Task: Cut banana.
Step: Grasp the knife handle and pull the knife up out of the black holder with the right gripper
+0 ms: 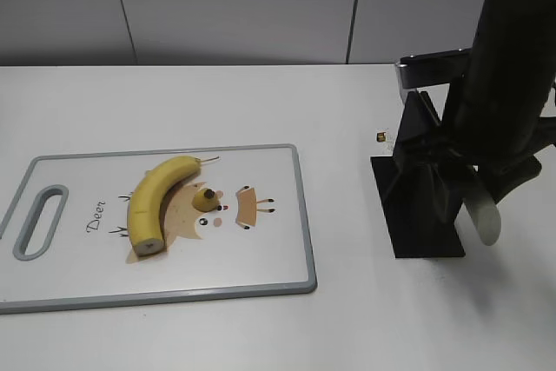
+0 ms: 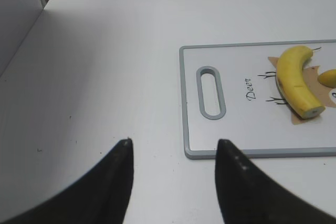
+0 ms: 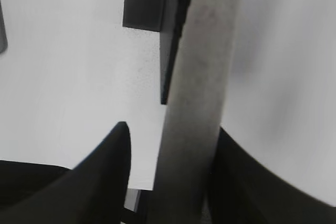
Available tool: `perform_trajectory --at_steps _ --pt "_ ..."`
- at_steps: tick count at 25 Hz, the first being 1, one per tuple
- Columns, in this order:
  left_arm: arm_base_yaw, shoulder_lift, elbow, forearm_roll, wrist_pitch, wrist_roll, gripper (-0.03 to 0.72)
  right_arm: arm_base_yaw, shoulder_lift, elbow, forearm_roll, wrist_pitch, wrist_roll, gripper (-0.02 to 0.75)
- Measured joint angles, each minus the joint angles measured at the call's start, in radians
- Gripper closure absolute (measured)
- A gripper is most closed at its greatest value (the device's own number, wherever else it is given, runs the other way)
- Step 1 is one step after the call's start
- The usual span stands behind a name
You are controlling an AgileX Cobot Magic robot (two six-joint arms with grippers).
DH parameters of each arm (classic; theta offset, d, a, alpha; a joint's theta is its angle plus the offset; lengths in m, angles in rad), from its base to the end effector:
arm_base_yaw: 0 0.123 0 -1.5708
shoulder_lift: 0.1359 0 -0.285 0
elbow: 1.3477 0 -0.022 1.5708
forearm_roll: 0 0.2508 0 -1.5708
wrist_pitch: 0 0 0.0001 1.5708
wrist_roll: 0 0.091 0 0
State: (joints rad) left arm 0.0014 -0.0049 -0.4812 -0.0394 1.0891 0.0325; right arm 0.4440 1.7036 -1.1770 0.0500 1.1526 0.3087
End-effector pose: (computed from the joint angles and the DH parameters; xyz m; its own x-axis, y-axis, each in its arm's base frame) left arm -0.0047 -0.0032 0.2698 -0.4925 0.0135 -0.8702 0.0360 0.9993 -0.0048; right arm 0.2782 0.1369 0.2201 -0.9928 -0.1148 0.0344 -0.1136 0.9929 0.0365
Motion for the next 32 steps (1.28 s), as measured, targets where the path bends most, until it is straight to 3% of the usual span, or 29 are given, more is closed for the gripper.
perform_trajectory --at_steps 6,13,32 --pt "0.0 0.0 0.0 0.001 0.0 0.0 0.206 0.0 0.006 0.0 -0.006 0.019 0.015 0.559" --pt "0.0 0.0 0.0 0.001 0.0 0.0 0.207 -0.001 -0.016 -0.021 -0.005 0.043 0.033 0.566" --pt "0.0 0.0 0.0 0.001 0.0 0.0 0.207 0.001 -0.194 -0.276 -0.05 0.076 0.057 0.574"
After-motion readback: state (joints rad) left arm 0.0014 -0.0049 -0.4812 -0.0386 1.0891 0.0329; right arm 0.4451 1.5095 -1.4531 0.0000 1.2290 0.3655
